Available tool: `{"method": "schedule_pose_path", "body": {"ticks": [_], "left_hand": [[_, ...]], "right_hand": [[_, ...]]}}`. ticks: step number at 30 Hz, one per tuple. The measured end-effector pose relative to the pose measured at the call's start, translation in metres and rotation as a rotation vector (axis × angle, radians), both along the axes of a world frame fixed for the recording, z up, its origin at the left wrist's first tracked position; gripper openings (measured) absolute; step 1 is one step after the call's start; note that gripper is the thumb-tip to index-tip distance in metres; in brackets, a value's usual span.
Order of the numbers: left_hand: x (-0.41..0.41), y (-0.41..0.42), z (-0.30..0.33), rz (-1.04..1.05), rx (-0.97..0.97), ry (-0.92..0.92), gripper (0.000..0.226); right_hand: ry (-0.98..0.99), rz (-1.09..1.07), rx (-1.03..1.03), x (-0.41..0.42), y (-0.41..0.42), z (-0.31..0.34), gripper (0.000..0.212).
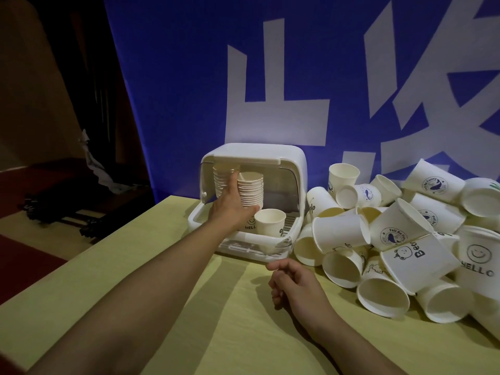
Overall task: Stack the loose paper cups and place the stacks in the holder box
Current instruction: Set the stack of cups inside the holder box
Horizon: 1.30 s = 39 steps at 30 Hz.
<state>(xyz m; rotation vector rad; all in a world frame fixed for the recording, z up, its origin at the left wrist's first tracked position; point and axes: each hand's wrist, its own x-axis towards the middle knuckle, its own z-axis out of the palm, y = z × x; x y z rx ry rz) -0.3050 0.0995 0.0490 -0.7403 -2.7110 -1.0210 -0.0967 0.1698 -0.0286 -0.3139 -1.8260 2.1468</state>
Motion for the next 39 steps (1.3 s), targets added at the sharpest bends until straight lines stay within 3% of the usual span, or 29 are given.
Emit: {"method": "schedule_pose_path", "body": {"ticks": [10, 14, 18, 30, 35, 39], "left_hand": [[-0.001, 0.015, -0.001, 0.087, 0.309, -0.035, 0.108], [-0.007, 0.028, 0.004, 0.11, 0.25, -0.043, 0.111], [-0.007, 0.043, 0.003, 0.167, 0.18, -0.006, 0.099], [-0.008, 0.057, 0.006, 0.309, 0.153, 0.032, 0.093], [-0.01, 0.056, 0.007, 0.311, 0.159, 0.016, 0.096], [-0.007, 0.04, 0.009, 0.279, 0.272, -0.053, 0.079]], "right_hand": [[0.01, 0.005, -0.011, -0.002, 0.0, -0.001, 0.017], [0.005, 0.01, -0.014, -0.002, 0.001, -0.001, 0.018], [0.007, 0.004, -0.018, -0.002, 0.001, -0.002, 0.018], [0.009, -0.004, 0.011, -0.004, 0.002, -0.007, 0.018], [0.013, -0.005, -0.006, -0.004, 0.003, -0.008, 0.018], [0.0, -0.004, -0.002, -0.002, 0.003, -0.004, 0.019]]}}
